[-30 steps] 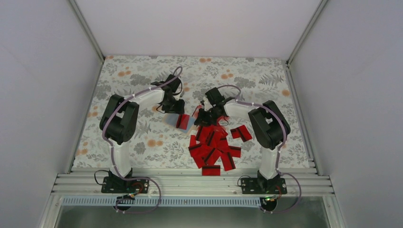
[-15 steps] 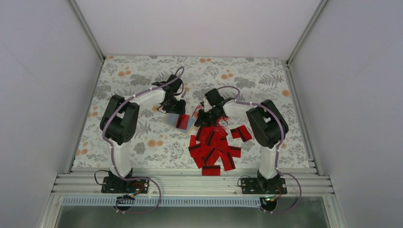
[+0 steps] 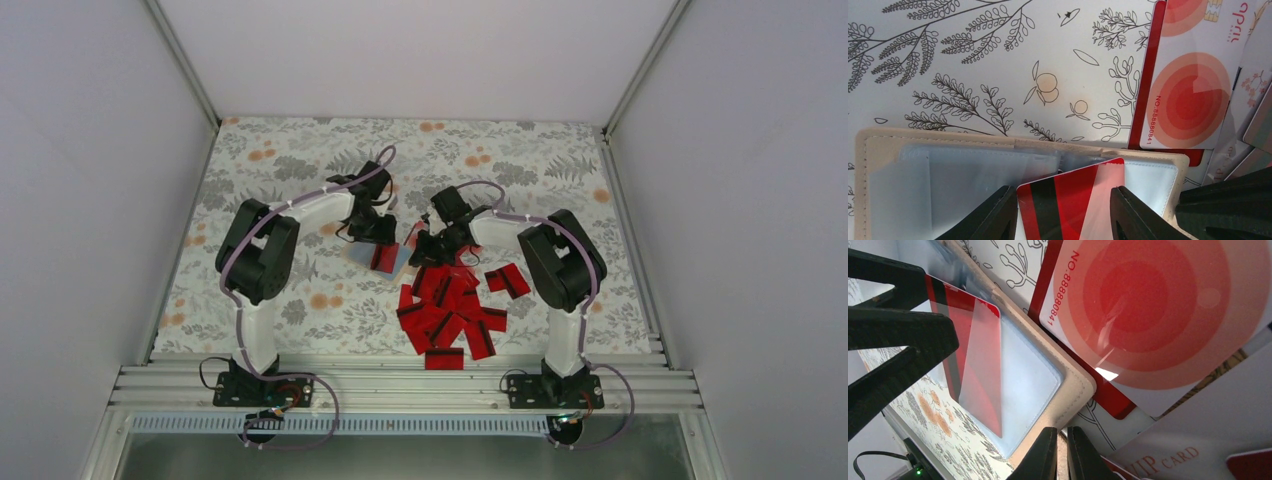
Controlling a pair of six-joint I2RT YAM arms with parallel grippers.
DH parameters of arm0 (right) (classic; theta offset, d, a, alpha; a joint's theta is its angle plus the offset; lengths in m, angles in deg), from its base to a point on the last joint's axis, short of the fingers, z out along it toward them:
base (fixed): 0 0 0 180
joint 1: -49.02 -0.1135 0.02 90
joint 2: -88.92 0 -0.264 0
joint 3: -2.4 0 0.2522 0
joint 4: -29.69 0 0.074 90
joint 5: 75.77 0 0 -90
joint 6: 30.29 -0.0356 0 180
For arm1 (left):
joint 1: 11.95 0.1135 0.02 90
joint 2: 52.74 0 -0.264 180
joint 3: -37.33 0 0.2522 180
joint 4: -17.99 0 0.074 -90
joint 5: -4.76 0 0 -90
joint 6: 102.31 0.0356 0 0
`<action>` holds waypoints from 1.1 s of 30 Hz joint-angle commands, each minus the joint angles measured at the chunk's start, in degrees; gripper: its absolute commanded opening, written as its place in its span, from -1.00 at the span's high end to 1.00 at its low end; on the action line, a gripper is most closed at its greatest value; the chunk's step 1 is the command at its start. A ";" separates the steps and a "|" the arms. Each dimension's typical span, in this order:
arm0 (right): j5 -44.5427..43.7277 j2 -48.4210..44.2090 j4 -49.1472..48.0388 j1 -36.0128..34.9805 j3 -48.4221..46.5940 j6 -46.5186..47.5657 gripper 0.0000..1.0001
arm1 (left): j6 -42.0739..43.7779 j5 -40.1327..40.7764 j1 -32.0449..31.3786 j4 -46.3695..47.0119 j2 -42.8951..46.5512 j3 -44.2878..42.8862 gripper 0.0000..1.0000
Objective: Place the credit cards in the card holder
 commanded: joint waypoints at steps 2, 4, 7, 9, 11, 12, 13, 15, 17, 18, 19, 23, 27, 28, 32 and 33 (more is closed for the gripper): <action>-0.76 1.09 -0.85 0.23 0.35 0.76 0.86 | 1.19 -0.01 -0.86 0.34 -1.32 -0.81 0.06; -0.76 1.17 -0.80 0.23 0.47 0.79 0.86 | 1.43 0.16 -1.12 0.32 -1.56 -1.19 0.06; -0.68 1.23 -0.88 0.17 0.39 0.77 0.86 | 1.85 0.15 -1.59 0.26 -1.82 -1.75 0.06; -0.69 1.36 -0.85 0.23 0.24 0.79 0.86 | 2.44 -0.19 -1.93 0.19 -2.00 -2.02 0.06; -0.67 1.52 -0.72 0.18 -0.15 0.96 0.86 | 3.06 -0.27 -2.29 0.06 -2.17 -2.27 0.06; -0.67 1.62 -0.64 0.23 -0.27 1.01 0.86 | 3.46 -0.48 -2.44 -0.01 -2.26 -2.38 0.06; -0.66 1.67 -0.59 0.23 -0.41 1.10 0.86 | 3.81 -0.49 -2.61 -0.21 -2.40 -2.47 0.06; -0.67 1.82 -0.54 0.23 -0.61 1.13 0.86 | 4.28 0.09 -2.84 -0.78 -2.54 -2.66 0.06; -0.66 1.90 -0.45 0.23 -0.68 1.16 0.86 | 4.88 0.87 -2.95 -1.08 -2.55 -2.67 0.07; -0.63 1.95 -0.45 0.22 -0.79 1.26 0.86 | 5.02 1.51 -2.98 -1.38 -2.67 -2.65 0.07; -0.73 2.02 -0.41 0.21 -0.84 1.31 0.86 | 5.27 2.25 -2.98 -1.61 -2.70 -2.66 0.07; -1.09 2.23 -0.10 0.23 -1.08 1.68 0.87 | 5.41 6.69 -2.93 -3.15 -2.27 -2.65 0.18; -1.18 2.36 0.25 0.16 -1.32 2.07 0.87 | 3.35 7.86 -2.94 -2.22 -0.48 -3.08 0.17; -1.17 2.33 0.25 0.16 -1.37 2.09 0.87 | 2.38 7.66 -2.96 -2.20 -0.49 -3.78 0.15; -0.95 2.67 0.25 0.17 -1.46 2.04 0.87 | -3.34 8.58 -2.93 -2.48 -1.33 -6.42 -0.01; -0.91 2.76 0.19 0.19 -1.39 2.13 0.87 | -5.20 9.38 -2.93 -2.85 -2.00 -7.09 -0.08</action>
